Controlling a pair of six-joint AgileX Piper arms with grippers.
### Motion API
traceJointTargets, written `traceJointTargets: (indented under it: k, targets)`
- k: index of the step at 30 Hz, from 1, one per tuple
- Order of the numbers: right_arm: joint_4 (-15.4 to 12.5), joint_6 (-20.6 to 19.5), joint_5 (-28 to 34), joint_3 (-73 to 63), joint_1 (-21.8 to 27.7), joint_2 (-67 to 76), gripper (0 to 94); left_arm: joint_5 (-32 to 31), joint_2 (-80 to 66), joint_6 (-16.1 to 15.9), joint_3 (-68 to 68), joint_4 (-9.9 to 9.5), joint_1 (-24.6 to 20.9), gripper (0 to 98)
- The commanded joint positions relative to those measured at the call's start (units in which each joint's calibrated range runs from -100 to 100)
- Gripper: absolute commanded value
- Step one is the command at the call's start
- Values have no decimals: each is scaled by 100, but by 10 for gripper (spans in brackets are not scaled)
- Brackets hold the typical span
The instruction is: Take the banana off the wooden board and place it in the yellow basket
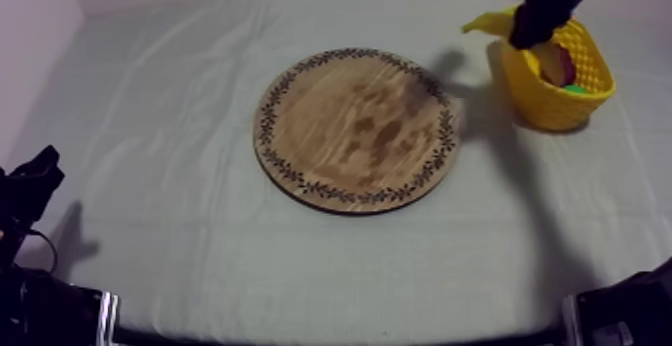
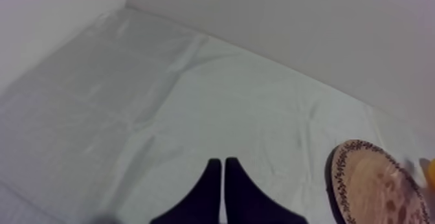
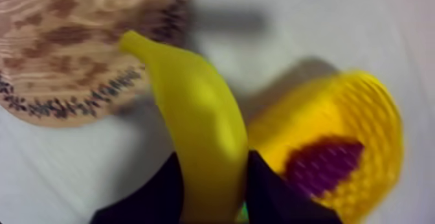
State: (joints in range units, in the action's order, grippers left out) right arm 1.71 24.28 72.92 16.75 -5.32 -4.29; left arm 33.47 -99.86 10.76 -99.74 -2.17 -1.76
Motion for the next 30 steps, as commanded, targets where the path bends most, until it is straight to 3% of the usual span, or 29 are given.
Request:
traceJointTargets:
  k: [1, 13, 30]
  targets:
    - [-32, 180, 23, 10, 478, 243, 237, 0, 3, -2, -4, 0, -1, 1]
    - [-64, 382, -48, -297, 1144, 113, 228, 0, 3, 1, -4, 0, -1, 1]
    - [-66, 266, -402, -783, 1132, -965, 233, 0, 3, 1, -4, 0, -1, 1]
